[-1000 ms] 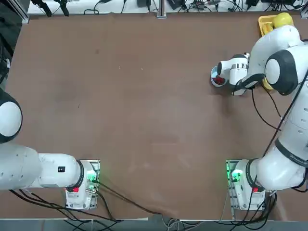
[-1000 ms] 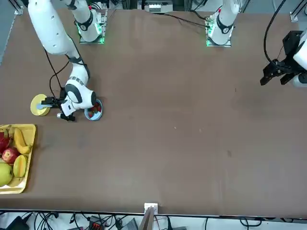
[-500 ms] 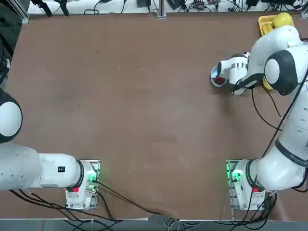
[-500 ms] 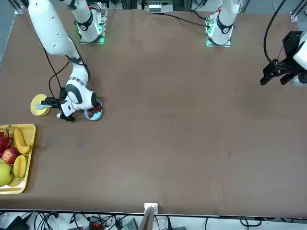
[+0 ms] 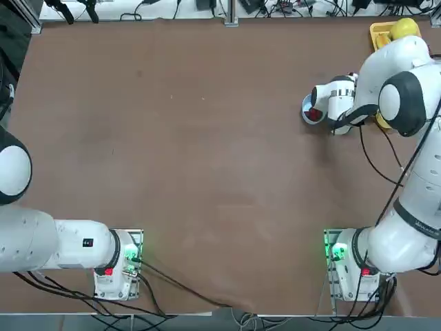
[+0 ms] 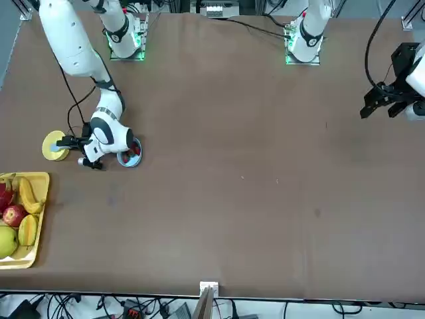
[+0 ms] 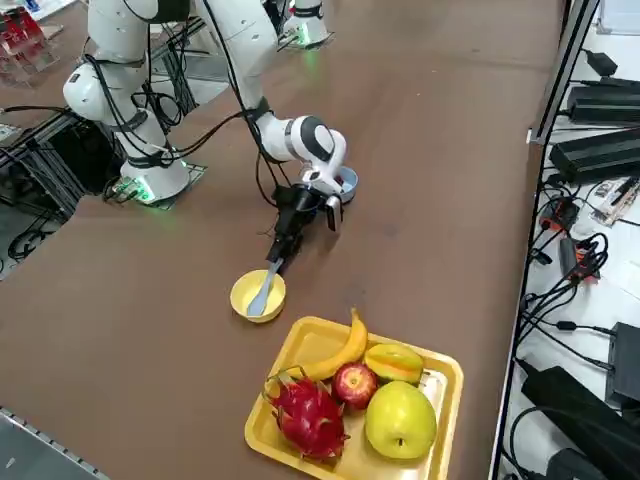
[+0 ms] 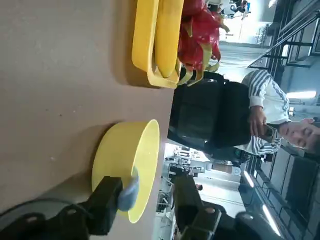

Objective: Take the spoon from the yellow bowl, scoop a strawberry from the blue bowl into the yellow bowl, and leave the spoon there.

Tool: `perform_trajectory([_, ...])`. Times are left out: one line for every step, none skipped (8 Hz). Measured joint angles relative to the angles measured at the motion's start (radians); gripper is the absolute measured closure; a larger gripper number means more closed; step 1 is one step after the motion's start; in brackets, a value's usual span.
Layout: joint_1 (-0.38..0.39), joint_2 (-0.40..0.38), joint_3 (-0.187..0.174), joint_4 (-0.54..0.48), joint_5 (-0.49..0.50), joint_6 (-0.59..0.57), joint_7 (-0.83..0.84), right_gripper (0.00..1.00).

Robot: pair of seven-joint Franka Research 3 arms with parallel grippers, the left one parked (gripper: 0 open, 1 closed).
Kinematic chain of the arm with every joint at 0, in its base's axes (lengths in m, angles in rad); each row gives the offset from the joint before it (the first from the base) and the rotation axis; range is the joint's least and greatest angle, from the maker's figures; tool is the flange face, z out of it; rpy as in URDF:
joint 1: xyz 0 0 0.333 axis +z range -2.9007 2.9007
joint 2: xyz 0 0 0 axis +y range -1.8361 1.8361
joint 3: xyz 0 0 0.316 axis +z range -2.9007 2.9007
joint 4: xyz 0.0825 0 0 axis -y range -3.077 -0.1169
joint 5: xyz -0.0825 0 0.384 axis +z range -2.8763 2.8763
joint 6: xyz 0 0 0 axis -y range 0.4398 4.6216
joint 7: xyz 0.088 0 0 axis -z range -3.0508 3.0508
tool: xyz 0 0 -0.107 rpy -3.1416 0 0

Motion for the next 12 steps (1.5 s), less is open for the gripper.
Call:
perform_trajectory([0.000,0.000,0.000,0.001,0.000,-0.005,0.000,0.41])
perform_trajectory([0.000,0.000,0.000,0.001,0.000,-0.008,0.000,0.44])
perform_trajectory([0.000,0.000,0.000,0.001,0.000,-0.013,0.000,0.46])
perform_trajectory([0.000,0.000,0.000,0.002,0.000,-0.020,0.001,0.52])
perform_trajectory([0.000,0.000,0.001,0.006,0.000,-0.026,0.001,0.56])
perform_trajectory([0.001,0.000,0.001,0.011,0.000,-0.032,0.001,0.61])
perform_trajectory([0.001,0.000,0.002,0.017,0.000,-0.038,0.001,0.63])
perform_trajectory([0.001,0.000,0.002,0.021,0.000,-0.041,0.001,0.73])
perform_trajectory([0.001,0.000,0.002,0.022,0.000,-0.042,0.002,0.82])
perform_trajectory([0.001,0.000,0.002,0.023,0.000,-0.044,0.002,0.84])
perform_trajectory([0.001,0.000,0.002,0.024,0.000,-0.045,0.002,0.85])
perform_trajectory([0.002,0.000,0.003,0.025,0.000,-0.045,0.003,0.89])
